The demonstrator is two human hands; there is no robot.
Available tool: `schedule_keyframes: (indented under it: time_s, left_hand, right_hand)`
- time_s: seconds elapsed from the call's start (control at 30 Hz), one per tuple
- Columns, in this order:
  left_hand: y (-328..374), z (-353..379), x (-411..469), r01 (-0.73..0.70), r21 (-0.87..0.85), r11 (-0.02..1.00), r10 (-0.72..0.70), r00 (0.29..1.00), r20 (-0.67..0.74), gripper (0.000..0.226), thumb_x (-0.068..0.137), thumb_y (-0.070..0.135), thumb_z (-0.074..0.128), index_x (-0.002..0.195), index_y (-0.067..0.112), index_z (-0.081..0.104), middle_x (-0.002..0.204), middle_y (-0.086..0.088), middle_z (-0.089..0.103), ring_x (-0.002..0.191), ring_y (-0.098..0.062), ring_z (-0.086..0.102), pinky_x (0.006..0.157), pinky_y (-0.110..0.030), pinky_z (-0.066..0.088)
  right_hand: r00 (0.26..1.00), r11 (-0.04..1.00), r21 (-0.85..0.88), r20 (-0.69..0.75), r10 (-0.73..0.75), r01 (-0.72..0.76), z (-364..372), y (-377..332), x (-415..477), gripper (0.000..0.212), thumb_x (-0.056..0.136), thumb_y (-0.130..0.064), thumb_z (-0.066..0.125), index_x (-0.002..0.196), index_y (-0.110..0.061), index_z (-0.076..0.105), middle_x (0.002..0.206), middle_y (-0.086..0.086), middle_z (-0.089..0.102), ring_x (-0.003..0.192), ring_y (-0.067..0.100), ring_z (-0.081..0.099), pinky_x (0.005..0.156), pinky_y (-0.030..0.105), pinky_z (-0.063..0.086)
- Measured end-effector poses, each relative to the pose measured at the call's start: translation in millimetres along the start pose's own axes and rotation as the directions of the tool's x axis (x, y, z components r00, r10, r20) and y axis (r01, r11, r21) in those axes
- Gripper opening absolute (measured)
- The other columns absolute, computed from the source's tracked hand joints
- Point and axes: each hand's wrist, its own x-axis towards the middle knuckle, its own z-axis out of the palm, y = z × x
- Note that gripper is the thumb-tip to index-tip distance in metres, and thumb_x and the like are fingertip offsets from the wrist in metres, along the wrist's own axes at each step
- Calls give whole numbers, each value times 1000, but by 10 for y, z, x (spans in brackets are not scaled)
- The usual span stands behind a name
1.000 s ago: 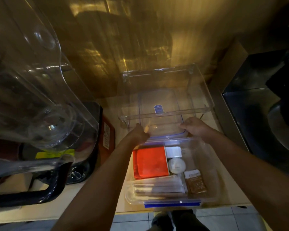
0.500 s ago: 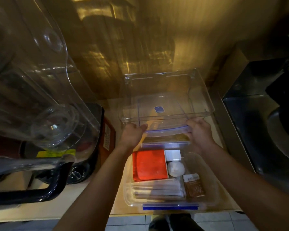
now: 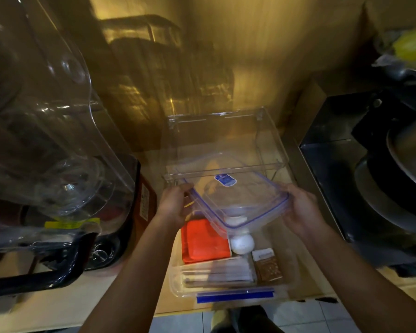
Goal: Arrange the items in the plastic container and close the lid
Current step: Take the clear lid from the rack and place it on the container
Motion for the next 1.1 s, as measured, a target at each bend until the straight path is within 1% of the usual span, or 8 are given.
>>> schedule_keyframes:
  time_s: [0.27,0.47,0.6,0.7,0.83,0.93,1.03,1.1]
  left_hand:
    - [-98,-208,-25,87,81,993,-94,992,83,15,89,16,53,88,7,65,72,-6,51,58,-16,48,54,-27,46]
    - [-233,-471,-421,33,314,949,-83,986,148,18,87,27,59,95,11,61,82,-12,72,65,-20,73,51,-28,56]
    - [-419,-598,-714,-177,753,634,251,968,16,36,85,51,55,83,16,47,72,-8,66,53,-22,66,47,-32,52]
    - [-576,-700,-839,-239,905,352,451,890,60,41,88,55,45,77,15,40,68,-9,61,68,-38,63,55,-36,42]
    - [-848,-787,-885,-167,971,171,470,880,69,42,91,53,38,90,12,42,86,-20,69,83,-41,66,63,-39,46]
    - [-1013,-840,-868,-98,995,4,417,905,87,45,92,55,30,98,13,44,93,-13,71,85,-33,68,68,-37,51]
    - [-1068,-858,-868,-75,997,-14,414,907,75,48,90,60,27,100,17,46,97,-8,69,86,-28,68,69,-35,51]
    - [-1074,-888,-823,-120,980,159,437,899,39,53,88,60,35,112,15,49,110,-10,65,98,-30,64,77,-38,51]
  right_hand:
    - [984,999,-22,170,53,-50,-441,-203,-117,24,91,-8,41,101,-3,63,95,16,65,85,26,63,83,39,49]
    - [939,993,110,334,-78,43,-494,-102,-158,16,80,-18,55,93,-9,59,94,9,61,87,23,60,78,35,51]
    - [963,975,-177,255,-85,132,-501,89,-169,51,79,-6,62,127,-15,52,114,6,65,99,23,66,72,34,57]
    - [966,947,-299,255,-42,120,-507,237,-177,56,69,-18,72,119,-38,55,105,-4,69,90,16,71,64,29,57]
    - [977,892,-443,212,6,91,-496,396,-99,73,76,-25,71,140,-30,36,126,4,59,106,24,62,86,45,55]
    - [974,824,-558,222,37,95,-511,479,-90,75,83,-32,65,145,-32,23,133,4,52,100,15,61,72,30,55]
    - [977,756,-647,208,53,97,-500,501,-105,81,83,-42,62,146,-37,12,144,6,43,109,20,58,73,29,49]
    - [983,726,-680,180,29,103,-494,502,-140,87,78,-50,62,146,-39,9,150,5,34,122,28,50,82,36,47]
